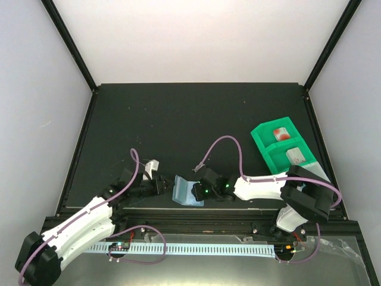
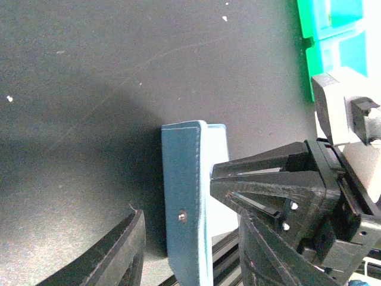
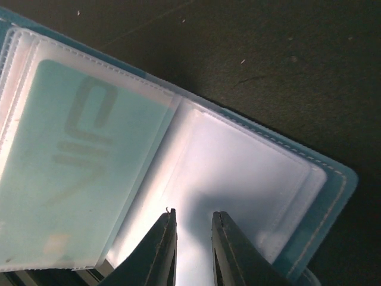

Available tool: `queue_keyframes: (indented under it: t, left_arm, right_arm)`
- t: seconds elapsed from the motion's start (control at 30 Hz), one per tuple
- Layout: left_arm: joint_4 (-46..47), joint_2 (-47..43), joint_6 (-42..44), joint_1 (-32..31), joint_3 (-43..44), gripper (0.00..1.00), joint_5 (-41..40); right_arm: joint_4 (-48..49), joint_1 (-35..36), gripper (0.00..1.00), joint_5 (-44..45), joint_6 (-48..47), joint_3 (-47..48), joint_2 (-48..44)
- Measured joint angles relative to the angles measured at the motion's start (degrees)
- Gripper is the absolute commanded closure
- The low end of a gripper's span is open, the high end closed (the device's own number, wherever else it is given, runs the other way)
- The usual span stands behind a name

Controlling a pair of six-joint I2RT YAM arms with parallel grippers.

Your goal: Take the credit cards out of the card holder

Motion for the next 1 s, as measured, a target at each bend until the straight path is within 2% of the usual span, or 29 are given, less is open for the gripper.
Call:
queue_keyframes:
  t: [0.1,0.3,0.5,0.67,1.0]
  left_arm:
    - [-0.6,1.1,0.7,0.0,1.7,0.59,0.2]
    - [-1.0,4.2,2.8,0.0,3.2,0.76,0.8]
    - [-2.5,5.4,3.7,0.0,3.2,0.8,0.1]
    - [-0.4,6.7,4.3,0.0,3.0,0.9,0.8]
    - [3.0,17.5,7.0,0.0,1.0,0.95,1.2]
  right_arm:
    - [-0.9,-0.1,0.81,1.0,-0.5,0.0,-0.7]
    - [-1.0,-0.2,0.8,0.4,-1.7,0.1,-3.4]
    - [3.1,-0.3,0.79,-1.6,-1.6,0.6,-2.5]
    - [3.9,-0.2,0.78,-2.9,-1.4,2.7,2.0]
    - [4.0,-2.5,0.77,-2.1,-1.9,1.4,2.5]
